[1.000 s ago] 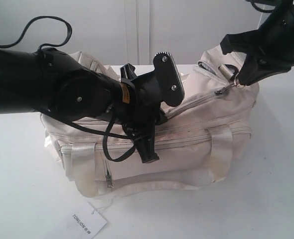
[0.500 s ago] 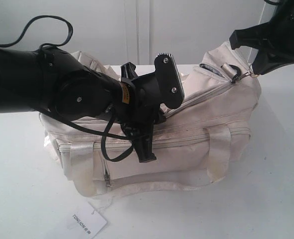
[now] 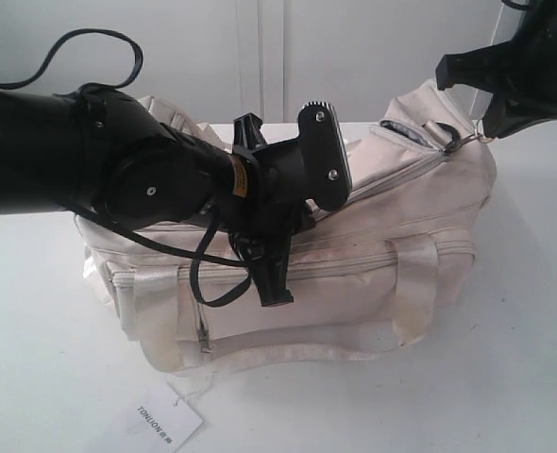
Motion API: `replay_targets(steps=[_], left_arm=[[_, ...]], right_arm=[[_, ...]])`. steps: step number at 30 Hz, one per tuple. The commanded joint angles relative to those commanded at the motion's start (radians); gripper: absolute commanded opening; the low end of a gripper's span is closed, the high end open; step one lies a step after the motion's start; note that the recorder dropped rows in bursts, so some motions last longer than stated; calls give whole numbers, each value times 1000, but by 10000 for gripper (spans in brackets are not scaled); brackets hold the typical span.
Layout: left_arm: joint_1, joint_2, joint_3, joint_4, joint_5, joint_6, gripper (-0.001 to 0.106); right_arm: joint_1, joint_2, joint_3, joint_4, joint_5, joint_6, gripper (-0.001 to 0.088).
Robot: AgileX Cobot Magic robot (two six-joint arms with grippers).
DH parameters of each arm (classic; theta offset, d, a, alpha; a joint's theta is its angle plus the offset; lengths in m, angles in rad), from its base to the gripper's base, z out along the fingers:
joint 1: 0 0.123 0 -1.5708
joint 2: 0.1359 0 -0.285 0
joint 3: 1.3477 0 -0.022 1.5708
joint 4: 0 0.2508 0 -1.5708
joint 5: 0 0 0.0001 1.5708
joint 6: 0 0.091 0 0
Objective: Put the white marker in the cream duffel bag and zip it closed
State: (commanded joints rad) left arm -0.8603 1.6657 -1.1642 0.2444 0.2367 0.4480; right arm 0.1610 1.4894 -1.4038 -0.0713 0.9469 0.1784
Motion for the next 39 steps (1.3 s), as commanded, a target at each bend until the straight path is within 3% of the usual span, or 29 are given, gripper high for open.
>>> replay_targets(steps=[3, 8, 10, 15, 17, 20, 22, 24, 29, 39], left_arm=[[0, -2, -2, 0, -8, 0, 94], [0, -6, -2, 0, -8, 0, 414], [-2, -14, -2, 0, -6, -5, 471], [-2, -67, -2, -9, -12, -14, 479], [-6, -98, -2, -72, -50, -31, 479], [-60, -113, -2, -117, -122, -29, 479], [-132, -92, -2, -117, -203, -23, 479], [-160, -59, -2, -110, -286, -22, 479], [-171, 12, -2, -110, -409, -22, 600], [-192, 136, -2, -103, -601, -25, 606]], right_arm=[[0, 0, 0, 86, 0, -51, 0], [0, 0, 0, 172, 0, -78, 0], [0, 0, 0, 184, 0, -78, 0], [0, 2, 0, 215, 0, -82, 0], [0, 9, 0, 217, -2, -82, 0], [0, 20, 0, 222, -2, -82, 0], [0, 28, 0, 237, -2, -88, 0], [0, 28, 0, 237, -2, -88, 0], [0, 28, 0, 237, 1, -88, 0], [2, 28, 0, 239, 0, -88, 0]])
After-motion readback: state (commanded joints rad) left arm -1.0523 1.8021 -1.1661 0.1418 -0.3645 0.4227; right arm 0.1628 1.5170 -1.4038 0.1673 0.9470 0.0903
